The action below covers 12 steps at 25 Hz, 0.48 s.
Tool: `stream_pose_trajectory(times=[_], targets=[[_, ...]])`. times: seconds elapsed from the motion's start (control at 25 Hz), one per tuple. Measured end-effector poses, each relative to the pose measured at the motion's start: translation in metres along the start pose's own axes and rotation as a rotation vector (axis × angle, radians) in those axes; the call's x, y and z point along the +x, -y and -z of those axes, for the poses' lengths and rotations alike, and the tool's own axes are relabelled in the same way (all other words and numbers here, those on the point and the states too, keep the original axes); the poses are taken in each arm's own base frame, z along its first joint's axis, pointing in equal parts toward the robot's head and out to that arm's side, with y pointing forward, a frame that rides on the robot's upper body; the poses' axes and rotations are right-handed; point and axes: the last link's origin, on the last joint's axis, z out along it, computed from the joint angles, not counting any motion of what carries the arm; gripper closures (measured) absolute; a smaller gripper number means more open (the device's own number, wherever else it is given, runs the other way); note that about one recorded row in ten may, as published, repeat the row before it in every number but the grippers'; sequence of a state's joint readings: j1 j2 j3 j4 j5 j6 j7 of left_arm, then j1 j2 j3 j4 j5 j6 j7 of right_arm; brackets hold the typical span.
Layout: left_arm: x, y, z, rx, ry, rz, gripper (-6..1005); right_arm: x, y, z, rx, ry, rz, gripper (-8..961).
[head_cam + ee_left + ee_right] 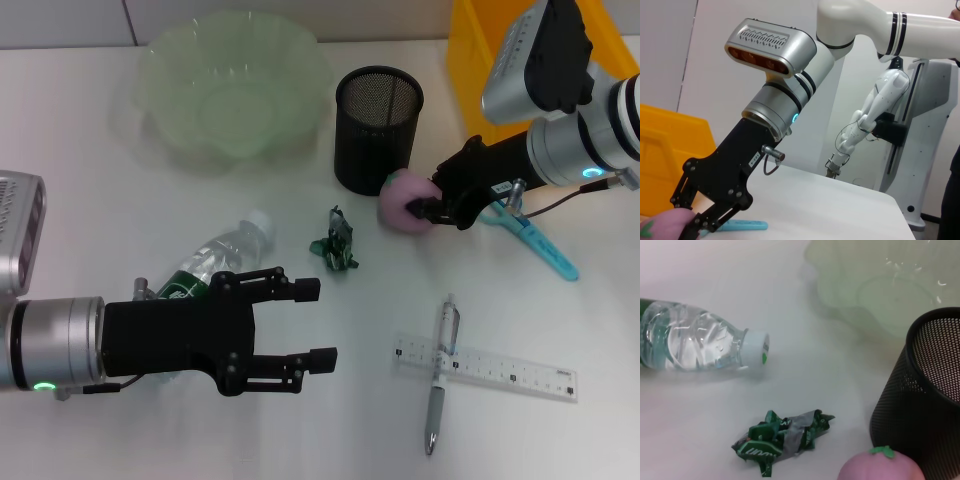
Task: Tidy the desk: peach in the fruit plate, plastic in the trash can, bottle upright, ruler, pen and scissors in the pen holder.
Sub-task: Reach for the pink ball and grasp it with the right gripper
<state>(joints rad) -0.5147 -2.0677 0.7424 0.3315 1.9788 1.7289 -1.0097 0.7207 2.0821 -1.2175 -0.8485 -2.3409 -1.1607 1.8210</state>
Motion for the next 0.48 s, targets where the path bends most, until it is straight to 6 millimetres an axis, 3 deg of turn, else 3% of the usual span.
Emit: stream_pose_trajectory(times=[0.24,0.48], targets=[[0.0001,0.0002,0.0003,0.001,0.001,-0.002,202,0.0009,-0.0004,0.0003,-0.003,-0.003,0.002,749],[0.0002,0.0004,0.0005,0.002,0.001,-0.003,202,0.0014,0.0,0.0009,-0.003,-0.005,0.002,803]])
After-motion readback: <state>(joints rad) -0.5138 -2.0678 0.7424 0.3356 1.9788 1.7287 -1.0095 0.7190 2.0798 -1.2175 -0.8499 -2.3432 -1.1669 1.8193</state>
